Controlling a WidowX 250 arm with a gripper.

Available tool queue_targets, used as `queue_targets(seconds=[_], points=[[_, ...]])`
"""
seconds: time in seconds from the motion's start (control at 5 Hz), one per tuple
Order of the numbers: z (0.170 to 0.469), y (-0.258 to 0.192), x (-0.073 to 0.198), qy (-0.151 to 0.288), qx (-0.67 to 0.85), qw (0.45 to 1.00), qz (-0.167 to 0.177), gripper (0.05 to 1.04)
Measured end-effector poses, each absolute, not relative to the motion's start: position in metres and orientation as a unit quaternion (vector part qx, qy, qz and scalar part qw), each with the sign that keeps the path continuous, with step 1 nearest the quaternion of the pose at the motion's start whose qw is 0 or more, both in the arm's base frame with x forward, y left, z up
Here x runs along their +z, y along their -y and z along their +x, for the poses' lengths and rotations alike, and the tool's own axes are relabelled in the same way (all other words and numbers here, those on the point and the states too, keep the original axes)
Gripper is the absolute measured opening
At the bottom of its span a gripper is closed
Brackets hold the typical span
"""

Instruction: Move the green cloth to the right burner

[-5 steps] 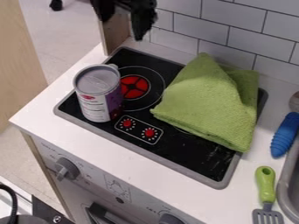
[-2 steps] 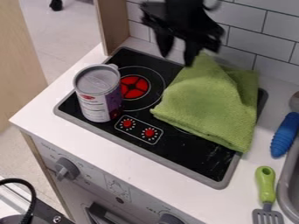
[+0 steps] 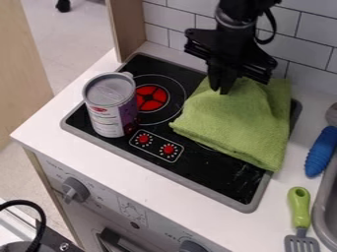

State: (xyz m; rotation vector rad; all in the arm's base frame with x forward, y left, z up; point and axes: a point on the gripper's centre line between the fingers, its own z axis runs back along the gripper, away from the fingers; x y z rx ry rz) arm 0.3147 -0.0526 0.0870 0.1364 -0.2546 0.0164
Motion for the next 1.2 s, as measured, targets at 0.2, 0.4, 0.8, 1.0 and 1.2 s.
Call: queue_targets(seconds=[0.2,0.4,0.8,1.0,1.2], points=[[0.318,0.06,0.076,0.116,0.007,0.991,0.069,0.052],[0.319,0.063,0.058,0.101,-0.014,0.992,0.074,0.052],[0.318,0.051,0.044,0.105,-0.037,0.993,0.047,0.052],[0.318,0.041,0.043,0.097,-0.045,0.993,0.044,0.052],[0.325,0.032,0.04,0.11,-0.046,0.991,0.056,0.052]])
